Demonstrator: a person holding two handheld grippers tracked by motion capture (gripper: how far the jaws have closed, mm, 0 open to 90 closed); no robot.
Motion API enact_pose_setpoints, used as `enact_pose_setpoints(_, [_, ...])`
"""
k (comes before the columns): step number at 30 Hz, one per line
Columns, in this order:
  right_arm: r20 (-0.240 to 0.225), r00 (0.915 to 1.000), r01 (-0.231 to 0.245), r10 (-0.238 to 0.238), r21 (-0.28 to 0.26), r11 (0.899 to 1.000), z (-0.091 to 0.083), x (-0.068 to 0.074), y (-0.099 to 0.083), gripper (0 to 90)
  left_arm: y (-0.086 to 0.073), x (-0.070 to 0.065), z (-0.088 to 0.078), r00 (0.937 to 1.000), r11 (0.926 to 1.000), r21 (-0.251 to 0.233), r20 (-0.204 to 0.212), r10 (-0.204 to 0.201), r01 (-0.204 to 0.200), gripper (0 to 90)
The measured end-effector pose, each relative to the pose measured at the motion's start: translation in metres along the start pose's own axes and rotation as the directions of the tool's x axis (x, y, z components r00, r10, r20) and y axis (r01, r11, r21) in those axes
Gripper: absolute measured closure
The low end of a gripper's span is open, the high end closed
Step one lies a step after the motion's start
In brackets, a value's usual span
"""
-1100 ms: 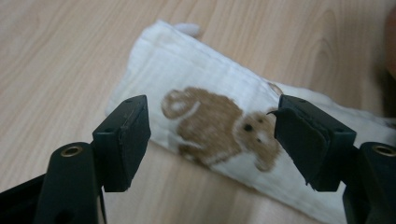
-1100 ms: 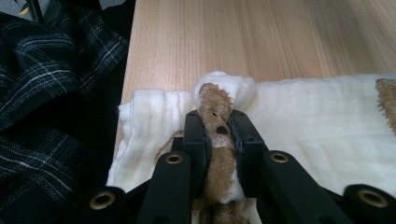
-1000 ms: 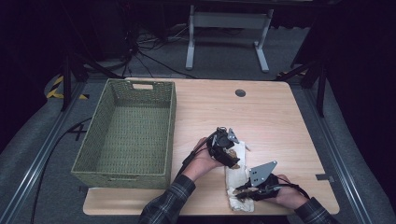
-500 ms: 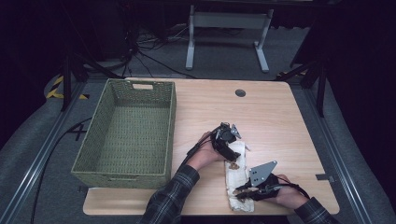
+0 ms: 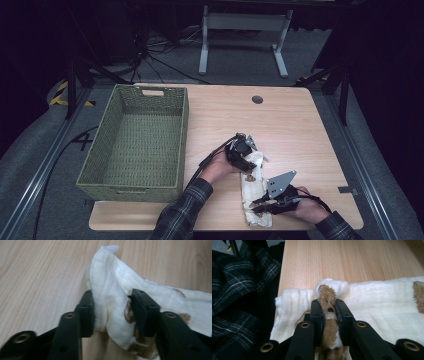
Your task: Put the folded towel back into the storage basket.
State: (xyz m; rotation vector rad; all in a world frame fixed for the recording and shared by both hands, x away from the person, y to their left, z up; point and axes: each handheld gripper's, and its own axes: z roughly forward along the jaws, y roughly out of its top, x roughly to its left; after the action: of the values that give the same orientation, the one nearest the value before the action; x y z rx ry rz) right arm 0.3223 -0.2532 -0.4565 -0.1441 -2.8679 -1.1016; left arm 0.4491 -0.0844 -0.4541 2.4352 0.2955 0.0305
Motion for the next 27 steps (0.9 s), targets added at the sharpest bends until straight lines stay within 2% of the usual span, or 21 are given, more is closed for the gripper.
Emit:
enact_pose_setpoints(1, [-0.004,1.0000,-0.005,0.005,0.001,1.000,0.000,-0.001,0.000,79.7,0.000,-0.001,0.000,1.0000,1.0000,0.003,0.006,-0.002,0.002,62.2])
enact_pose_setpoints(4, [-0.002,1.0000,-0.010,0.010,-0.001,1.000,0.000,-0.001,0.001,79.9,0.000,-0.002,-0.001,0.9996,1.0000,0.005,0.027,-0.008,0.008,71.2])
enact_pose_setpoints(7, [-0.004,0.9997,-0.024,0.024,-0.011,1.000,-0.003,-0.003,0.002,80.0,0.002,-0.004,-0.001,0.9999,0.9999,0.007,0.007,0.014,-0.014,75.4])
enact_pose_setpoints(8, [-0.004,0.9997,-0.024,0.024,-0.011,1.000,-0.003,-0.003,0.002,80.0,0.003,-0.005,-0.002,0.9996,0.9995,0.016,-0.003,0.028,-0.028,75.4])
enact_pose_setpoints(12, [0.007,0.9993,-0.036,0.036,-0.034,0.999,-0.009,-0.006,0.005,80.1,0.006,-0.009,-0.012,0.9994,0.9997,-0.006,-0.026,0.022,-0.022,75.8])
enact_pose_setpoints(13, [0.005,0.9991,-0.042,0.042,-0.040,0.998,-0.010,-0.006,0.006,80.1,0.007,-0.009,-0.015,0.9994,0.9995,-0.019,-0.025,0.026,-0.026,75.8])
enact_pose_setpoints(17, [0.016,0.9986,-0.050,0.051,-0.056,0.997,-0.016,-0.010,0.011,80.2,0.009,-0.011,-0.027,0.9996,0.9990,-0.045,-0.029,-0.004,0.003,75.9])
enact_pose_setpoints(22, [0.036,0.9977,-0.055,0.058,-0.073,0.996,-0.023,-0.016,0.020,80.2,0.012,-0.017,-0.040,0.9995,0.9985,-0.054,-0.033,0.005,-0.007,76.0])
enact_pose_setpoints(24, [0.044,0.9973,-0.055,0.059,-0.079,0.995,-0.027,-0.019,0.024,80.2,0.013,-0.020,-0.046,0.9991,0.9979,-0.064,-0.043,-0.003,0.000,76.0])
enact_pose_setpoints(27, [0.038,0.9974,-0.057,0.061,-0.094,0.994,-0.030,-0.023,0.029,80.2,0.015,-0.022,-0.054,0.9989,0.9976,-0.069,-0.047,-0.003,0.000,76.0])
